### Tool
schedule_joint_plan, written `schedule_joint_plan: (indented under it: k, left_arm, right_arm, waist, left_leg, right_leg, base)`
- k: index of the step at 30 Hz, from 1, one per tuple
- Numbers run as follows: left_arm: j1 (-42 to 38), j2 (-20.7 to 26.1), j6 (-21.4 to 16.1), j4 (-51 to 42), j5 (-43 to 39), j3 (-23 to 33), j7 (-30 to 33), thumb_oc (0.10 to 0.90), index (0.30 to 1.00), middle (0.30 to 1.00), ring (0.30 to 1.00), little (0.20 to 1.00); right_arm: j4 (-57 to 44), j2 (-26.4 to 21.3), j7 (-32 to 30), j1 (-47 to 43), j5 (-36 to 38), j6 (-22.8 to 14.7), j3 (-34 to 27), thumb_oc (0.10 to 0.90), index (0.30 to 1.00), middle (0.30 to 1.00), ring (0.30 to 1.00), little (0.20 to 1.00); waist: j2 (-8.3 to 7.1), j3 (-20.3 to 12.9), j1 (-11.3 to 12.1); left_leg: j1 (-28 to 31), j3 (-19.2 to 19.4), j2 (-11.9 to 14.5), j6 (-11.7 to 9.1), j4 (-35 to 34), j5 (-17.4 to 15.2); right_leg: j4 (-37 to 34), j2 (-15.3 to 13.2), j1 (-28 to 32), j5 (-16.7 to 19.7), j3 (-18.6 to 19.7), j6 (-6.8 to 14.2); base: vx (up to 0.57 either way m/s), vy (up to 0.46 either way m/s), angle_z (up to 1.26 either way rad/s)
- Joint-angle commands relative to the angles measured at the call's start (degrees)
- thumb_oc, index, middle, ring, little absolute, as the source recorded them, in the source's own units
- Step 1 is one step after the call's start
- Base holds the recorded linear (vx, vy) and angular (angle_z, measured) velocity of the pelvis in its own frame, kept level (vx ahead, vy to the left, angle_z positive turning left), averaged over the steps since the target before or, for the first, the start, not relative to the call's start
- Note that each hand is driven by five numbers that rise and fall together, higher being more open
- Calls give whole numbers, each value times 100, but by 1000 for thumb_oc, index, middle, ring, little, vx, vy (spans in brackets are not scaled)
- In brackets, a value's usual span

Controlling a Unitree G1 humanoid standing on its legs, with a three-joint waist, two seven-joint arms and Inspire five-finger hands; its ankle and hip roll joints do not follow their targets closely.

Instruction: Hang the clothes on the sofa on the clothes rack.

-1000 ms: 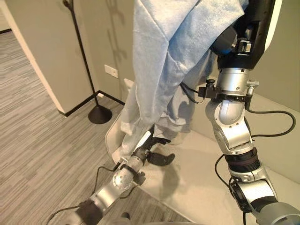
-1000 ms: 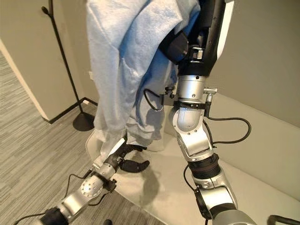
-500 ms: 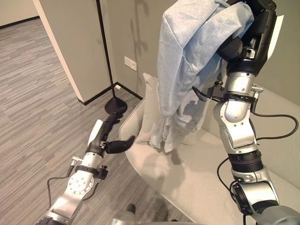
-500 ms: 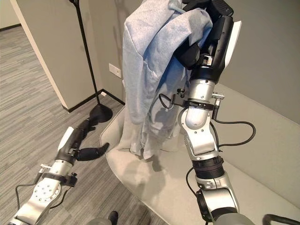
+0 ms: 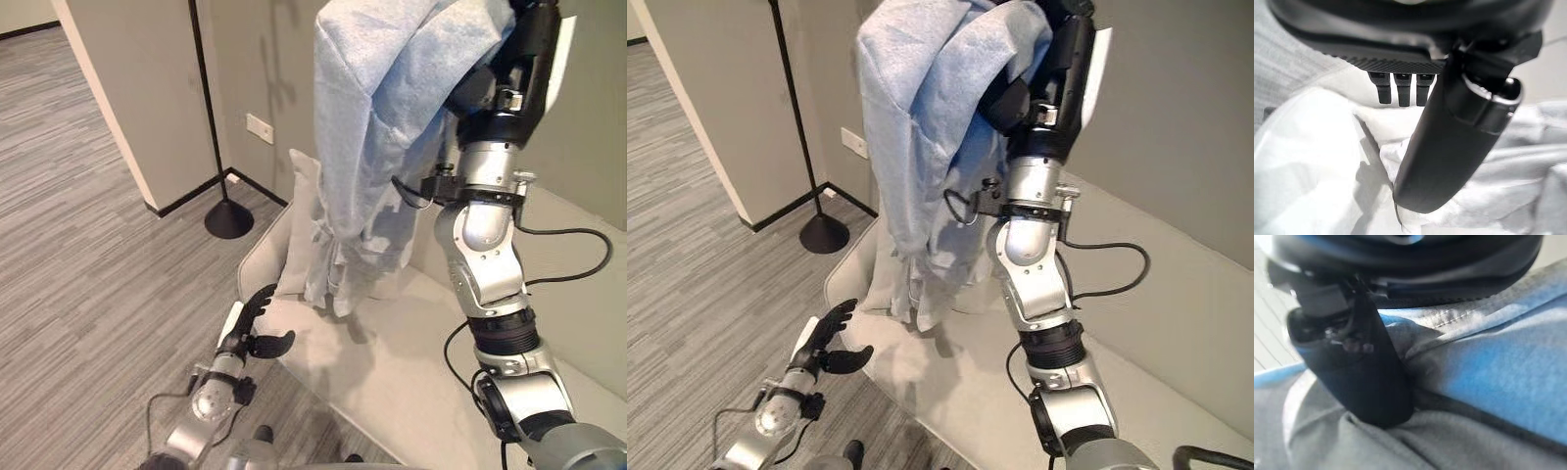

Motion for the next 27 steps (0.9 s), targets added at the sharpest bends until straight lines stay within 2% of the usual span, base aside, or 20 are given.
schedule_joint_plan:
  k: [1, 2, 3, 10, 15, 17, 22, 24, 25, 27]
  left_arm:
    - [-882, -131, -387, 106, 827, -105, 1126, 800, 900, 900, 900, 900]
    - [-1039, -200, -353, 320, 936, -80, 1375, 800, 900, 900, 900, 900]
    - [-1296, -202, -289, 533, 1305, 19, 1938, 800, 900, 900, 900, 900]
    - [-1380, -20, -54, 770, 2098, 224, 2959, 800, 900, 900, 900, 900]
    - [-1219, 162, 130, 655, 2528, 291, 3399, 800, 900, 900, 900, 900]
    - [-1193, 144, 109, 645, 2475, 312, 3417, 800, 900, 900, 900, 900]
    - [-1476, -293, -174, 803, 1879, 67, 3229, 800, 900, 900, 900, 900]
    - [-1654, -530, -338, 784, 1512, -97, 3036, 800, 900, 900, 900, 900]
    - [-1905, -852, -527, 753, 1012, -341, 2680, 800, 900, 900, 900, 900]
    - [-2004, -975, -578, 725, 818, -450, 2537, 800, 900, 900, 900, 900]
  right_arm:
    - [-971, 12, 197, -313, 482, -1188, -173, 400, 300, 300, 300, 300]
    - [-1075, 12, 246, -233, 556, -1223, -101, 400, 300, 300, 300, 300]
    - [-1240, -28, 308, -111, 642, -1314, 56, 400, 300, 300, 300, 300]
    - [-1377, -144, 333, 3, 757, -1492, 308, 400, 300, 300, 300, 300]
    - [-1372, -201, 358, 32, 959, -1633, 364, 400, 300, 300, 300, 300]
    - [-1359, -191, 367, 41, 1015, -1659, 398, 400, 300, 300, 300, 300]
    - [-1493, -112, 538, 161, 1469, -1767, 724, 400, 300, 300, 300, 300]
    - [-1509, -87, 527, 120, 1521, -1744, 853, 400, 300, 300, 300, 300]
    - [-1501, -21, 501, 56, 1559, -1698, 1008, 400, 300, 300, 300, 300]
    - [-1479, 17, 484, 28, 1555, -1671, 1058, 400, 300, 300, 300, 300]
  waist:
    - [-259, -706, -50]
    - [-275, -723, -94]
    - [-291, -738, -186]
    - [-333, -775, -244]
    - [-375, -779, -238]
    - [-386, -783, -230]
    - [-457, -758, -298]
    - [-482, -751, -335]
    - [-490, -735, -394]
    - [-498, -734, -423]
  left_leg:
    - [264, 342, -295, 323, 5, -595]
    - [268, 368, -282, 317, 5, -596]
    - [287, 445, -259, 304, 5, -604]
    - [370, 644, -198, 284, 5, -665]
    - [401, 708, -161, 268, 5, -689]
    - [406, 722, -148, 260, 5, -692]
    - [380, 730, -113, 229, 5, -669]
    - [364, 731, -102, 224, 5, -658]
    - [370, 746, -68, 213, 5, -681]
    - [358, 753, -66, 213, 5, -678]
  right_leg:
    - [-92, -167, -535, 864, 273, 159]
    - [-96, -156, -548, 869, 293, 158]
    - [-105, -123, -574, 883, 343, 161]
    - [-114, -21, -621, 903, 527, 157]
    - [-129, 40, -618, 877, 600, 146]
    - [-136, 53, -615, 870, 608, 139]
    - [-176, 108, -627, 850, 640, 114]
    - [-192, 125, -633, 847, 653, 107]
    - [-206, 160, -630, 836, 674, 105]
    - [-209, 167, -641, 836, 693, 101]
  base:
    - [-2, -39, -11]
    - [-19, -41, -15]
    - [-15, -25, -20]
    - [-2, -23, -33]
    - [11, -21, -13]
    - [9, -32, -6]
    - [7, -39, -2]
    - [2, -22, 0]
    - [-7, -34, -1]
    - [-2, -24, -4]
